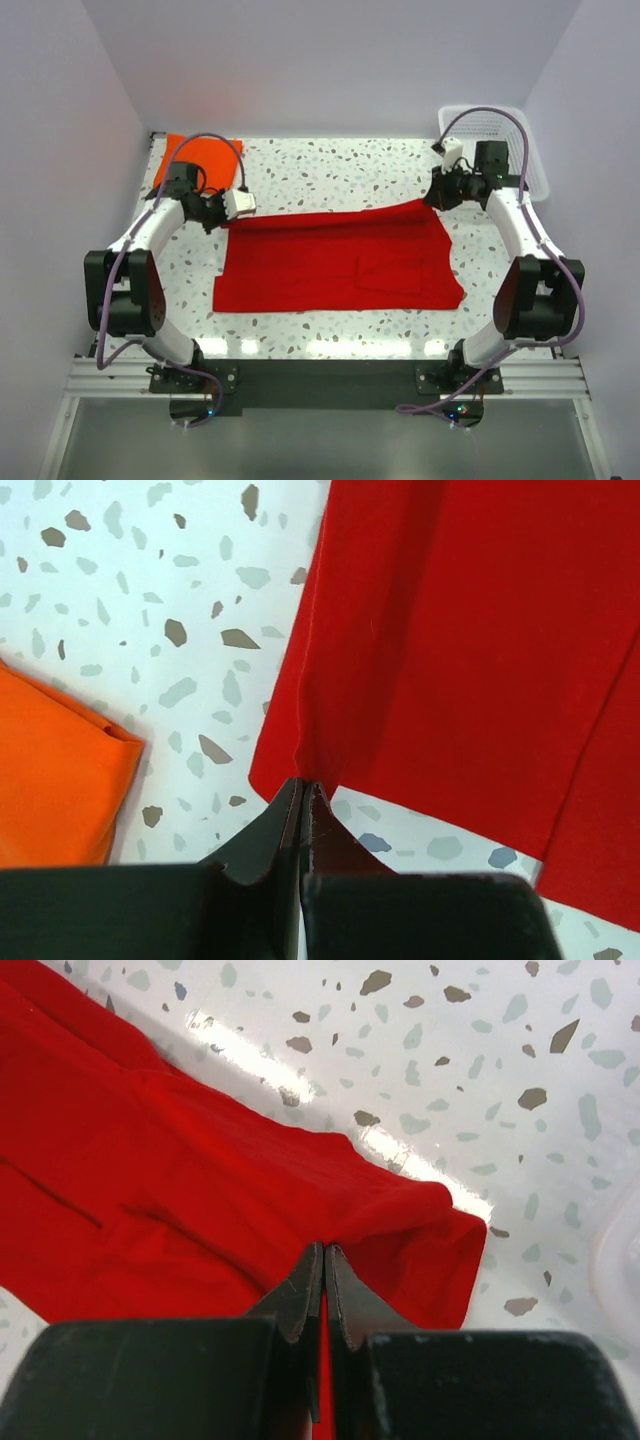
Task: Fold and stack the t-shirts
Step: Fold the tshirt
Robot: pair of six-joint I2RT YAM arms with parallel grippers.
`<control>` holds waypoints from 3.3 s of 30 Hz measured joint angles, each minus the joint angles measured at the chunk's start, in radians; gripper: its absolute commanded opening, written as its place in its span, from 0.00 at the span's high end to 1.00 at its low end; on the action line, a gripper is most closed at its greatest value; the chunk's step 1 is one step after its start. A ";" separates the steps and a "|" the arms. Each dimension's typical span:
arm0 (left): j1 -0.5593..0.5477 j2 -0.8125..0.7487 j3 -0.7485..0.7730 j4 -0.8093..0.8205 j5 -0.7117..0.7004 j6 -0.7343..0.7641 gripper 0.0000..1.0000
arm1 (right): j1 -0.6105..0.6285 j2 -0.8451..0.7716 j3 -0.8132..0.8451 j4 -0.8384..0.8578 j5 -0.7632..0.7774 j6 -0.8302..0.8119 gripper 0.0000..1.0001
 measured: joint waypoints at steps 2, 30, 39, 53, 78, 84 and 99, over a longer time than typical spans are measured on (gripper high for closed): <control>0.000 -0.015 -0.023 -0.011 -0.001 0.030 1.00 | 0.000 -0.034 -0.029 -0.013 0.000 -0.005 1.00; 0.000 0.021 -0.133 -0.119 -0.034 0.121 1.00 | 0.000 -0.073 -0.226 -0.021 0.031 -0.058 1.00; 0.010 0.008 -0.041 -0.132 -0.018 0.083 1.00 | 0.000 -0.074 -0.116 -0.031 0.027 -0.060 1.00; 0.037 -0.070 -0.041 -0.215 0.010 0.093 1.00 | 0.000 -0.227 -0.188 -0.145 0.019 -0.110 1.00; -0.007 -0.016 -0.234 -0.170 -0.046 0.091 0.71 | 0.004 -0.154 -0.375 -0.198 0.022 -0.274 0.82; -0.007 -0.016 -0.105 -0.314 -0.026 0.100 0.64 | 0.006 -0.130 -0.297 -0.397 0.022 -0.426 0.68; -0.093 0.095 -0.022 -0.145 0.001 -0.194 0.65 | 0.065 0.030 -0.137 -0.390 -0.020 -0.268 0.75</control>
